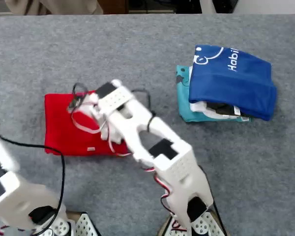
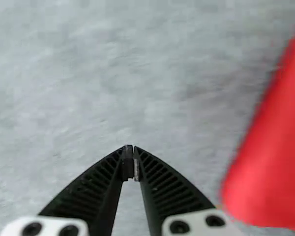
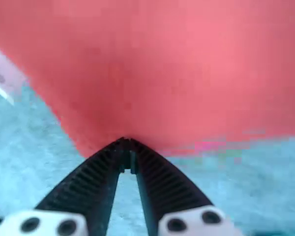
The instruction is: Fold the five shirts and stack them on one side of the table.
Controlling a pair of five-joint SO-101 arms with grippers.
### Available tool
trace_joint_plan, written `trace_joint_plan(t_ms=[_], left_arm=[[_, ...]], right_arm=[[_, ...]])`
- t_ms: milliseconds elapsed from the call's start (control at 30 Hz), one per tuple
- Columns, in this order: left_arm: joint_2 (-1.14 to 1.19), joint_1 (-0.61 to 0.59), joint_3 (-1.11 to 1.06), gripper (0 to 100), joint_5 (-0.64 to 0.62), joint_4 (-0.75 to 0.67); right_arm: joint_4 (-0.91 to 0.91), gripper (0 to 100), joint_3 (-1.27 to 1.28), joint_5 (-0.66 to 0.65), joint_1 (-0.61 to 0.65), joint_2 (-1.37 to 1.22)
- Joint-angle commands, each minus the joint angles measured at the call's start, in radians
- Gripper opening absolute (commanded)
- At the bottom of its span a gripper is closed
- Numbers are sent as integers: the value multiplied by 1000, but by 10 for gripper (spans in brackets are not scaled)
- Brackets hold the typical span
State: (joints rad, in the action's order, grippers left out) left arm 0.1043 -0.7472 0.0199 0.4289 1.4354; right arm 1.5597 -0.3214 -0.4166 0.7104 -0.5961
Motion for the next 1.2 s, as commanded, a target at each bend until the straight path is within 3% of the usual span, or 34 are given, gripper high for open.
trace_joint_plan(t_ms=[0, 133, 367, 500, 700, 900, 1167], left_arm=[[-47, 153, 17, 19, -74, 5], [-47, 292, 17, 19, -150, 5], [-39, 437, 38, 19, -213, -17], [-8, 448, 23, 19, -213, -107], [194, 405, 31, 19, -204, -288], [380, 279, 311, 19, -184, -140], [456, 275, 618, 19, -120, 133]], right_arm=[[-12, 2, -145, 11, -88, 108], [-32, 2, -303, 11, -140, 104], [-258, 2, -354, 11, -142, -85], [-370, 2, -390, 11, -145, -220], [-353, 2, -593, 11, -147, -355], [-206, 2, -817, 6, -153, -429], [63, 2, -1053, 5, -165, -446]])
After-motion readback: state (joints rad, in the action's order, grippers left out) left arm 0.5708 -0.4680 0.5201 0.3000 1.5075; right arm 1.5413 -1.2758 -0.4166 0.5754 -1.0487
